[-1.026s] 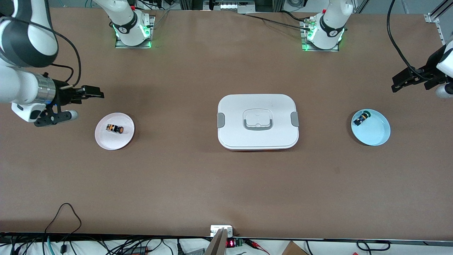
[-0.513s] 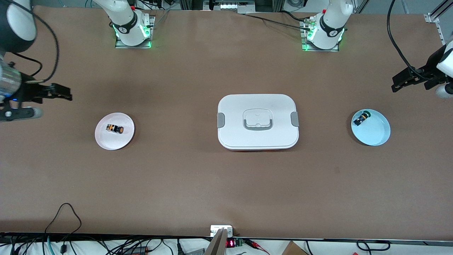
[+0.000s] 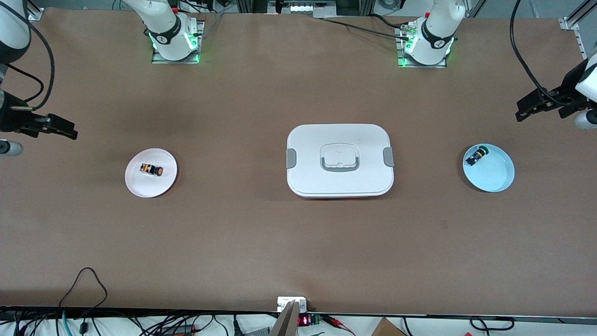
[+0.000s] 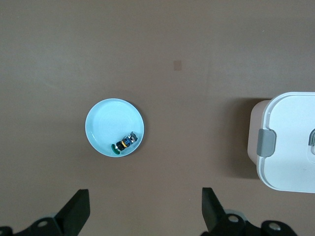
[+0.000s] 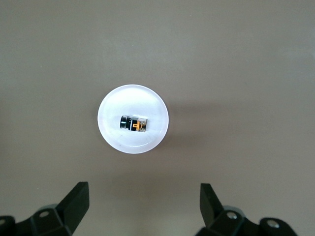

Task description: Transfer orange switch to right arm and place

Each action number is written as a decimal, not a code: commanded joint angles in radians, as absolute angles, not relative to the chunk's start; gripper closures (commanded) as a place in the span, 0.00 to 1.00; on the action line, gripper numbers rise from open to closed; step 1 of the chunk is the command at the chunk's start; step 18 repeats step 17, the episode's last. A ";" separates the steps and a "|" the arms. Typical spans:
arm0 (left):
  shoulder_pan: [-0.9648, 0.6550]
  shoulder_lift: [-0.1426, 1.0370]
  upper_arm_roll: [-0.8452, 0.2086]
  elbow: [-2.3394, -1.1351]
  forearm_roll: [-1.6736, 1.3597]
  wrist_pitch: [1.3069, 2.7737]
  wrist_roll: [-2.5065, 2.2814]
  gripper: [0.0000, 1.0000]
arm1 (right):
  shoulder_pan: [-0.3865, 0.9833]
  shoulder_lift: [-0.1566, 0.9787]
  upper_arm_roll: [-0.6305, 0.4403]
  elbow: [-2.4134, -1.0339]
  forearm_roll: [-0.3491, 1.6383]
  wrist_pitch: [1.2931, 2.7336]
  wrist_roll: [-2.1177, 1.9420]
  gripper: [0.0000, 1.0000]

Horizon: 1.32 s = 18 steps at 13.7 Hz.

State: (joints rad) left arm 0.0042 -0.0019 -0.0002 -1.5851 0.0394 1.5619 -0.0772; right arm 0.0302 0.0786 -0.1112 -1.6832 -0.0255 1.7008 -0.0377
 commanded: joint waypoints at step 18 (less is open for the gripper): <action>0.015 0.018 -0.002 -1.545 0.014 1.534 -0.078 0.00 | 0.034 -0.017 -0.097 -1.726 -0.028 1.692 -0.008 0.00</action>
